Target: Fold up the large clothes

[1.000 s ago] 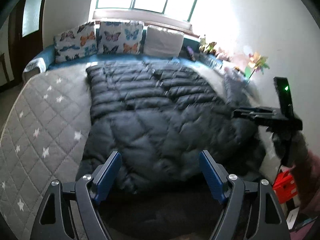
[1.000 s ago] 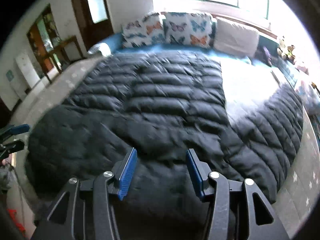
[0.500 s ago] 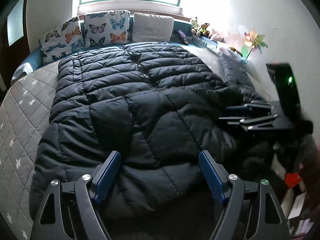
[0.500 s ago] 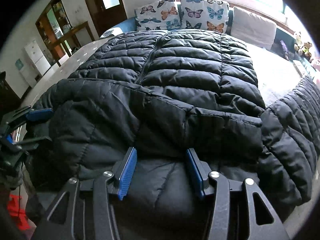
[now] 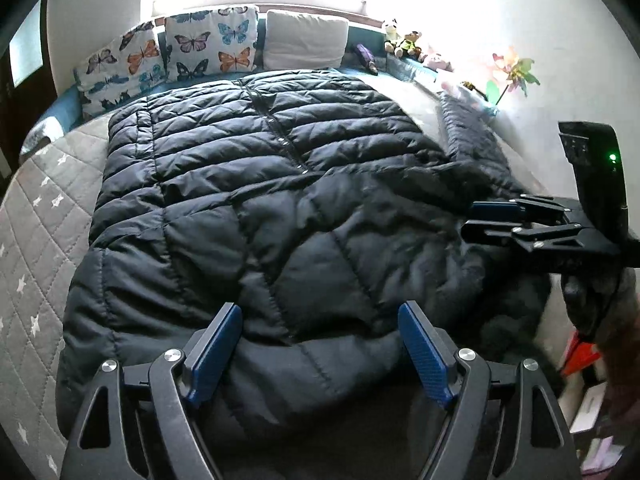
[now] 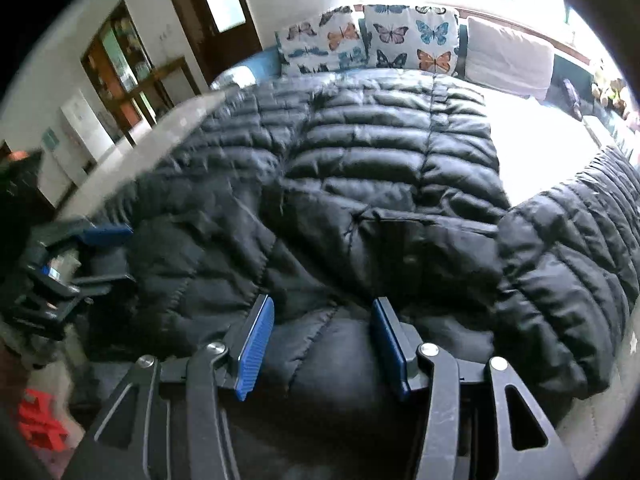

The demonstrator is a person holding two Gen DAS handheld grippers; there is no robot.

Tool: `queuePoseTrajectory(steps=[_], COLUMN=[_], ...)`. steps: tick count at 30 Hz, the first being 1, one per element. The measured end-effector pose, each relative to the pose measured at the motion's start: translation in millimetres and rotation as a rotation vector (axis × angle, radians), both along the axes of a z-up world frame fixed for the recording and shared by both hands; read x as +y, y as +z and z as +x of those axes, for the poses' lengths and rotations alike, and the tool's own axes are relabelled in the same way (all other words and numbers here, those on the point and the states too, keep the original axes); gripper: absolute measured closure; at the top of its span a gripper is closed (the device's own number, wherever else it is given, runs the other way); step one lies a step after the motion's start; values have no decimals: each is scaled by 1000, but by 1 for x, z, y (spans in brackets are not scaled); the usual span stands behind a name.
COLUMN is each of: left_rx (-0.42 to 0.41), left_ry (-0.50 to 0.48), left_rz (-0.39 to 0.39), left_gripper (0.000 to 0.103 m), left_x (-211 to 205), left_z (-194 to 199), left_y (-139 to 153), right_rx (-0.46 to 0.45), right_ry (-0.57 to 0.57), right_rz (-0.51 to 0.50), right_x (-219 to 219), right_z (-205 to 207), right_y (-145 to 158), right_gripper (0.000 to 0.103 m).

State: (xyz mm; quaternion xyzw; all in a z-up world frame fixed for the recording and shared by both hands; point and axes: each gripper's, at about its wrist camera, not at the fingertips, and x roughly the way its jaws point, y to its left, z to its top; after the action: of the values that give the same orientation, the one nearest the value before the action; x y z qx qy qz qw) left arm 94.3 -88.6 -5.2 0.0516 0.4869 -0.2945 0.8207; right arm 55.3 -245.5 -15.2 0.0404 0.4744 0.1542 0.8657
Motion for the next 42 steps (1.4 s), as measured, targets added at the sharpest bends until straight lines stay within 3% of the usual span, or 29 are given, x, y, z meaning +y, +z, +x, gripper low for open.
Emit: queuePoseTrajectory(steps=[4, 11, 20, 27, 31, 39, 40, 42], left_rx=[11, 5, 48, 73, 78, 91, 90, 88], left_ry=[3, -86, -163, -197, -204, -205, -205, -205], left_rz=[-53, -49, -20, 1, -3, -7, -8, -9], left_gripper=[18, 18, 18, 18, 17, 15, 14, 14], left_x=[-11, -67, -120, -137, -139, -142, -142, -142], left_z=[3, 5, 18, 23, 25, 29, 30, 30], left_y=[19, 30, 10, -8, -13, -22, -23, -24], right_rx=[-41, -62, 26, 33, 39, -39, -43, -37], right_ry=[-64, -300, -611, -714, -741, -770, -772, -773], right_rz=[41, 5, 77, 274, 334, 525, 532, 521], right_x=[-43, -162, -288, -331, -343, -359, -360, -361], right_z=[-2, 16, 50, 70, 85, 99, 100, 102], right_y=[27, 46, 3, -27, -41, -53, -54, -56], right_gripper=[46, 39, 39, 39, 39, 40, 43, 61])
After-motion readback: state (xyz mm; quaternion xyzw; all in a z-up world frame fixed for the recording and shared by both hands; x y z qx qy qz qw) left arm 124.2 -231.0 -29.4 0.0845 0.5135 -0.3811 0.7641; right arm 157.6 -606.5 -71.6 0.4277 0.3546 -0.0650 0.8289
